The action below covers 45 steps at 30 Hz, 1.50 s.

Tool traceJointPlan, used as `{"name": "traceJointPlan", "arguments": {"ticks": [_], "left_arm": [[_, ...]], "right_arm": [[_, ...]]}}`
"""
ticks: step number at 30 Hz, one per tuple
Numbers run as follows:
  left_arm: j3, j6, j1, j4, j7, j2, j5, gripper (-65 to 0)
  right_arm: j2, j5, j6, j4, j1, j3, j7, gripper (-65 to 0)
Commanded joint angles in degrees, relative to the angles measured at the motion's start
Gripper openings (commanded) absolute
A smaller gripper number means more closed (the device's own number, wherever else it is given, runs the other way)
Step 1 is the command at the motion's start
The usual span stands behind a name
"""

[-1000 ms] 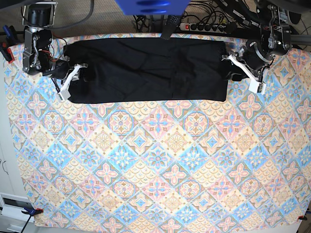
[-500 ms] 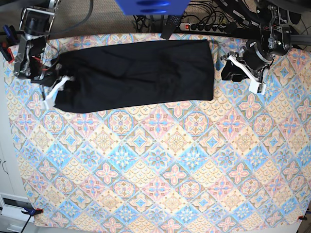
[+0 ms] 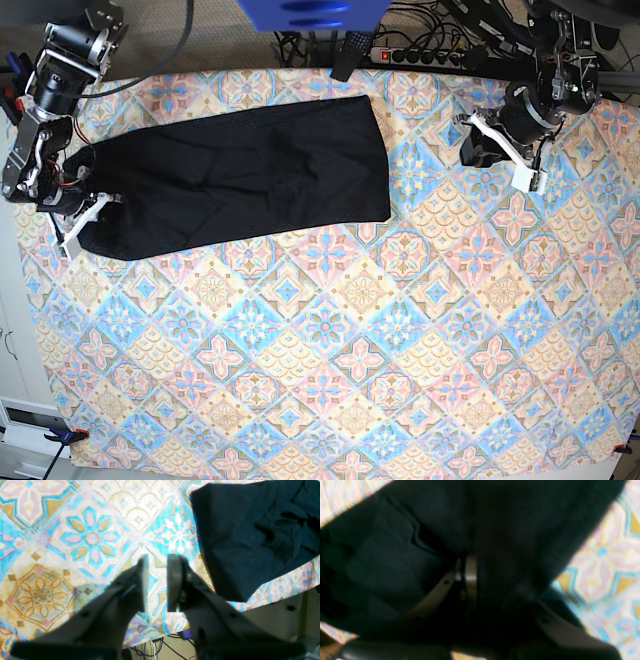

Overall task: Fold the T-shirt properly
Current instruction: 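Lift the strip's end with the right gripper and fold it over the middle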

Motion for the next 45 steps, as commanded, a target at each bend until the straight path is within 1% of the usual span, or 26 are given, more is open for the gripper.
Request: {"name": "traceJointPlan", "arguments": {"ticks": [1,5,7,10,12,15,20,24,27,29,32,35,37,41,45], "left_arm": [[-0.27,-0.34,0.1,0.8,-1.02,-0.49,-0.68,-55.7],[-0.18,-0.34,0.28,0.8,-1.02,-0.41,-0.33,-56.1],[-0.18,-0.34,0.28,0.8,-1.02,0.3,-0.33,-56.8],[-0.45,-0.34,0.28,0.45,-1.02,1.44,-0.15,-62.7],[-0.27,-0.34,0.28,-0.7,-1.02,1.53,0.46,-64.3],[-0.09,-0.34,0.1,-3.33,-1.02,2.06,0.82,-64.3],[-0.09,-0.34,0.37,-3.86,-1.11,2.76,0.9,-64.3],[-0.09,-0.34,0.37,-3.86,-1.11,2.76,0.9,-64.3],[-0.01,-0.34,0.19,-3.95,-1.11,2.85,0.9,-64.3],[-0.01,-0.34,0.1,-3.95,-1.11,3.64,0.99,-64.3],[-0.01,-0.34,-0.07,-3.95,-1.11,4.25,3.1,-64.3],[2.19,-0.34,-1.39,-4.83,-1.11,5.84,6.71,-64.3],[3.51,-0.34,-1.65,-5.88,-1.37,6.1,8.46,-64.3],[5.88,-0.25,-1.13,-6.15,-5.33,6.1,8.82,-64.3],[6.06,-0.25,-1.04,-6.24,-5.5,6.1,8.82,-64.3]], "right_arm": [[1.31,1.45,0.21,3.6,0.88,0.24,0.52,-65.0],[1.05,1.45,0.21,12.31,-5.27,-0.38,-1.86,-65.0],[0.52,1.54,0.21,17.32,-7.38,-3.98,-2.12,-65.0],[0.08,1.54,0.21,24.88,-10.37,-10.4,-2.03,-65.0],[-0.62,1.54,0.21,28.57,-11.78,-13.57,-2.03,-65.0],[-2.2,1.54,0.21,34.63,-13.63,-18.05,-2.03,-65.0],[-3.17,1.54,0.21,40.0,-13.98,-25.26,-2.03,-65.0],[-4.66,1.54,0.21,41.4,-13.89,-30.27,-2.03,-65.0],[-6.69,1.54,0.21,41.76,-13.63,-33.17,-1.86,-65.0],[-8.53,1.54,0.21,41.76,-13.54,-35.37,-1.77,-65.0],[-11.87,1.54,0.21,41.76,-13.54,-37.92,-1.77,-65.0],[-14.07,1.54,0.21,41.76,-11.96,-39.85,-1.77,-65.0],[-14.77,1.45,0.21,41.58,-11.25,-41.17,-1.77,-65.0],[-15.92,1.28,0.21,41.05,-8.88,-43.54,-1.77,-64.8],[-16.01,1.28,0.21,37.27,-5.71,-46.36,-1.68,-64.7]]}}
